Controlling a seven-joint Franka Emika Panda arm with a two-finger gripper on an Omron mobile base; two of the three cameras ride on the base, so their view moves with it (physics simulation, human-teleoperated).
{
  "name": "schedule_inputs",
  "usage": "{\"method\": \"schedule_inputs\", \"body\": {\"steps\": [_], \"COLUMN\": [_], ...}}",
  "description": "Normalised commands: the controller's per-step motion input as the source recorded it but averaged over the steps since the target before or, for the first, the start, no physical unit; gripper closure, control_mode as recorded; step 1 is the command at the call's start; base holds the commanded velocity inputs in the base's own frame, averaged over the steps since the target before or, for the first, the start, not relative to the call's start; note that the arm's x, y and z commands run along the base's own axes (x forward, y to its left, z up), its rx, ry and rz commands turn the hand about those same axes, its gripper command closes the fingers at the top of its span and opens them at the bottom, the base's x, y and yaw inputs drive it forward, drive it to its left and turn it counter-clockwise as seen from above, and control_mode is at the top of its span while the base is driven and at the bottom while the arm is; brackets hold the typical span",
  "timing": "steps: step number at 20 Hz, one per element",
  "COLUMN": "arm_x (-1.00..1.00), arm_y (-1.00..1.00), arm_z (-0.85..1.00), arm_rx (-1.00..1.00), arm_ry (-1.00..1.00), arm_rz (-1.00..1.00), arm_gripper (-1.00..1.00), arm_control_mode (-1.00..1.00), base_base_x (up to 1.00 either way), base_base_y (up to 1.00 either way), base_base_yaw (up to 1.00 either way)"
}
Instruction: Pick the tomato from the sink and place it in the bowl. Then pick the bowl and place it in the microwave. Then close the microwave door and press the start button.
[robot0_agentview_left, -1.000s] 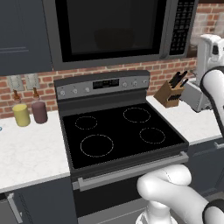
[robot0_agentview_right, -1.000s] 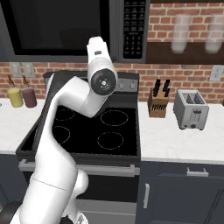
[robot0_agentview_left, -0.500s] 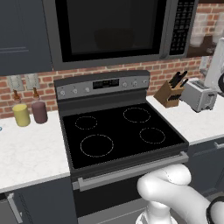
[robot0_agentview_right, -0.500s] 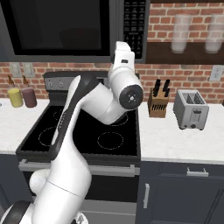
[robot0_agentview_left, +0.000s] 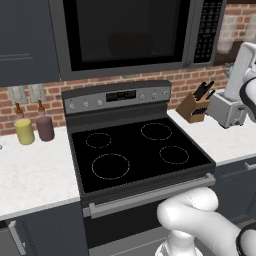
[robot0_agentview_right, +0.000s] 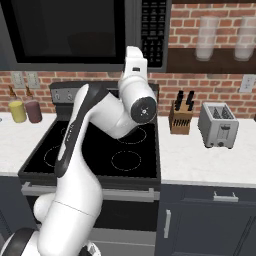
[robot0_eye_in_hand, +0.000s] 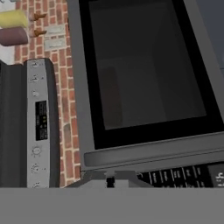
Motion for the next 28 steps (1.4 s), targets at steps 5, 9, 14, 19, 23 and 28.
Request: {"method": "schedule_inputs", "body": {"steps": [5, 9, 14, 19, 23, 28], "arm_x": [0.18, 0.07, 0.25, 0.31, 0.17, 0.19], "arm_y": [-0.01, 0.00, 0.00, 0.00, 0.00, 0.00], "arm_z": [0.02, 0.03, 0.00, 0.00, 0.00, 0.00], "arm_rx": [0.00, 0.00, 0.00, 0.00, 0.00, 0.00], "arm_ry": [-0.01, 0.00, 0.00, -0.01, -0.03, -0.03], "arm_rz": [0.00, 0.00, 0.00, -0.01, 0.00, 0.00], "arm_gripper": [1.00, 1.00, 1.00, 1.00, 1.00, 1.00], "arm_control_mode": [-1.00, -1.00, -1.00, -1.00, -1.00, -1.00], "base_base_x": [0.00, 0.00, 0.00, 0.00, 0.00, 0.00], "base_base_y": [0.00, 0.00, 0.00, 0.00, 0.00, 0.00], "base_base_yaw": [0.00, 0.00, 0.00, 0.00, 0.00, 0.00]}}
